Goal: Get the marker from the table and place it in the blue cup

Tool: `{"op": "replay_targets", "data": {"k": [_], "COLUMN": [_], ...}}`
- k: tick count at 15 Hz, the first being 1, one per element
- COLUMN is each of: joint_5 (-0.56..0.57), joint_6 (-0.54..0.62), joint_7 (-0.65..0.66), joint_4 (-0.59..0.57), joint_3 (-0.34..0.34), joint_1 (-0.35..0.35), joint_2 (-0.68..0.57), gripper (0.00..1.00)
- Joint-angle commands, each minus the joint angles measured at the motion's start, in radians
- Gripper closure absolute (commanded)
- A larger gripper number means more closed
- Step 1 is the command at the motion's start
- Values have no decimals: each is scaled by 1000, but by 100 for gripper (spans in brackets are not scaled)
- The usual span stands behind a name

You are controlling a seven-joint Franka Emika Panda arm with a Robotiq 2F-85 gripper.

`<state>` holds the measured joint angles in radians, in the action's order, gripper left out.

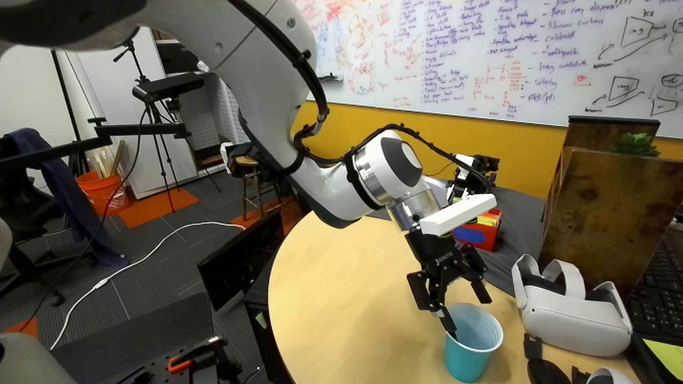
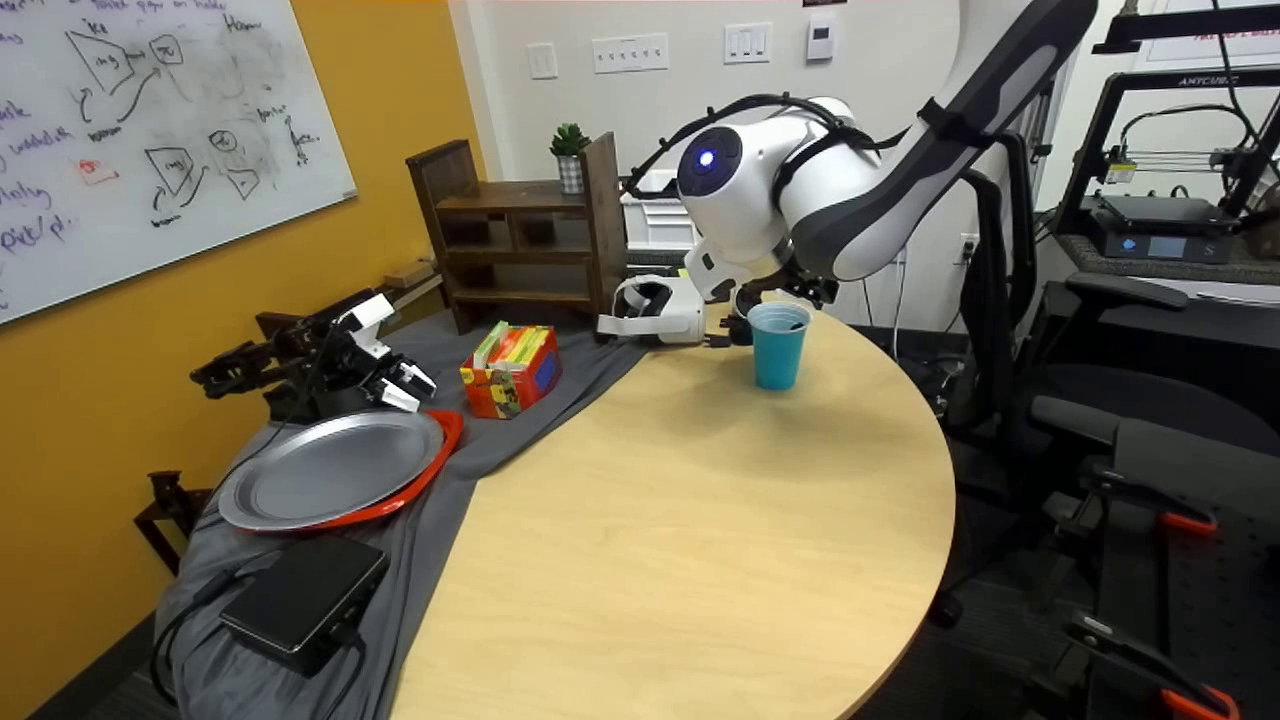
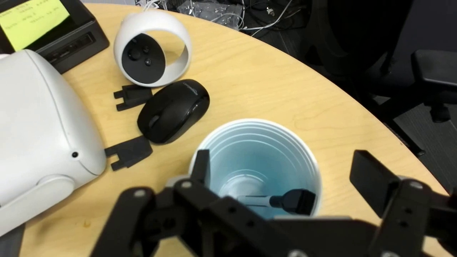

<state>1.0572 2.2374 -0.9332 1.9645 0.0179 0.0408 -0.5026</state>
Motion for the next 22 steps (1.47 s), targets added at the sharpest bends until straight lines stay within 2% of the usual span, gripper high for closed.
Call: {"op": "replay_targets", "data": {"k": [1, 22], "joint_5": [33, 44], "joint_6": [-20, 11], "joint_7": [48, 163], "joint_4": [-12, 22], "joint_3": [2, -22], "joint_1": [-11, -26], "joint_2": [17, 166], "gripper": [0, 0]}}
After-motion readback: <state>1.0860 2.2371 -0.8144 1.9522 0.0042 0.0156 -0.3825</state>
